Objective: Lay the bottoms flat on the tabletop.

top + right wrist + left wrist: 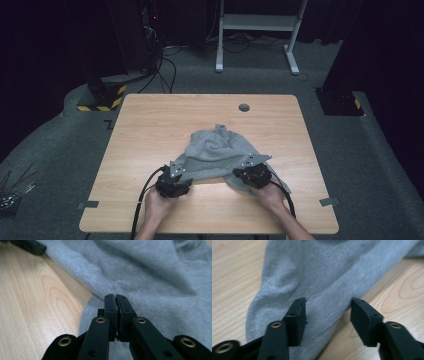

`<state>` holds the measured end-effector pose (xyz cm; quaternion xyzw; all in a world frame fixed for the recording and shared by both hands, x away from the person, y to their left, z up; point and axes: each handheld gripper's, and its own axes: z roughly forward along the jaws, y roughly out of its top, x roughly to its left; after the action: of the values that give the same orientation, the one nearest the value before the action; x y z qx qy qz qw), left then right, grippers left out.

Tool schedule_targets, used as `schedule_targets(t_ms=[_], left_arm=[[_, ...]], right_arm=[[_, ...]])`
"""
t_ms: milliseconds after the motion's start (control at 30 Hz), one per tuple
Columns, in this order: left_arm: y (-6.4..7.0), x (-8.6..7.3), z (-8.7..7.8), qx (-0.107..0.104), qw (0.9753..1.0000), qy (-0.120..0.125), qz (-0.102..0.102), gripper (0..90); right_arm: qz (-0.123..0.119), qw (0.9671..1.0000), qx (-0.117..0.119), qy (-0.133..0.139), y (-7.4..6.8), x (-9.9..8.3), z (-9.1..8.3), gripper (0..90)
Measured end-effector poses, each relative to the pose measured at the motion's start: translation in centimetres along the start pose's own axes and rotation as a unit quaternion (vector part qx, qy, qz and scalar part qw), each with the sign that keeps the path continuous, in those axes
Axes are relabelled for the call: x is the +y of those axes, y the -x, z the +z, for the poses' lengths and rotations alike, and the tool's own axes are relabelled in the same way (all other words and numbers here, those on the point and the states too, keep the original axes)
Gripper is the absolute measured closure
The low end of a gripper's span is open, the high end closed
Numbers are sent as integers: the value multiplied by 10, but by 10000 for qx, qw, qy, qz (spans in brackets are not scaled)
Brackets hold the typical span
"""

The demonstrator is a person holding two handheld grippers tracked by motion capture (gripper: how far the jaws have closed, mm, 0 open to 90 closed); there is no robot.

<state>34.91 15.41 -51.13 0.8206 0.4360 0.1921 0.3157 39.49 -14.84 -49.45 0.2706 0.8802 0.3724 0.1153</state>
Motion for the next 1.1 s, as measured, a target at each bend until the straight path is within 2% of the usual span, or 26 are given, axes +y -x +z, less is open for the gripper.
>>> schedule_targets(t_ms=[67,200,300,367,433,500,567,633,700,767,867,967,1100], left_arm=[[-1,1,3,32,9999,-71,119,586],[-8,5,0,-109,9999,-124,33,833],[-13,10,-9,-365,9993,-35,-83,860],[-16,13,-17,-591,9980,78,-193,861],[-17,16,-25,-737,9971,40,-165,860],[-12,17,-35,-713,9974,-38,23,858],[-9,16,-40,-667,9976,-51,152,846],[-11,14,-37,-691,9976,-38,83,804],[-13,13,-25,-527,9986,-30,-73,733],[-15,12,-13,-314,9994,-114,-107,638],[-12,10,2,-126,9995,-226,-195,525],[-10,8,5,10,9996,-235,-165,509],[-17,12,10,310,9990,-189,-253,511]], right_arm=[[31,10000,-3,60,3,2,-3,879],[68,9999,8,85,5,4,-8,878],[67,9999,-1,83,5,4,-11,878],[88,9999,2,95,6,4,-12,878],[50,9996,11,263,5,5,-17,880],[-36,9992,-26,401,1,6,-23,880],[-82,9992,29,400,-2,6,-28,880],[-23,9996,111,250,1,4,-26,878],[88,9999,120,73,6,3,-18,872],[192,9998,16,-101,11,2,-5,831],[299,9989,-190,-318,14,0,10,710],[380,9984,-277,-317,14,-4,10,663],[363,9976,-442,-390,19,-8,9,683]])
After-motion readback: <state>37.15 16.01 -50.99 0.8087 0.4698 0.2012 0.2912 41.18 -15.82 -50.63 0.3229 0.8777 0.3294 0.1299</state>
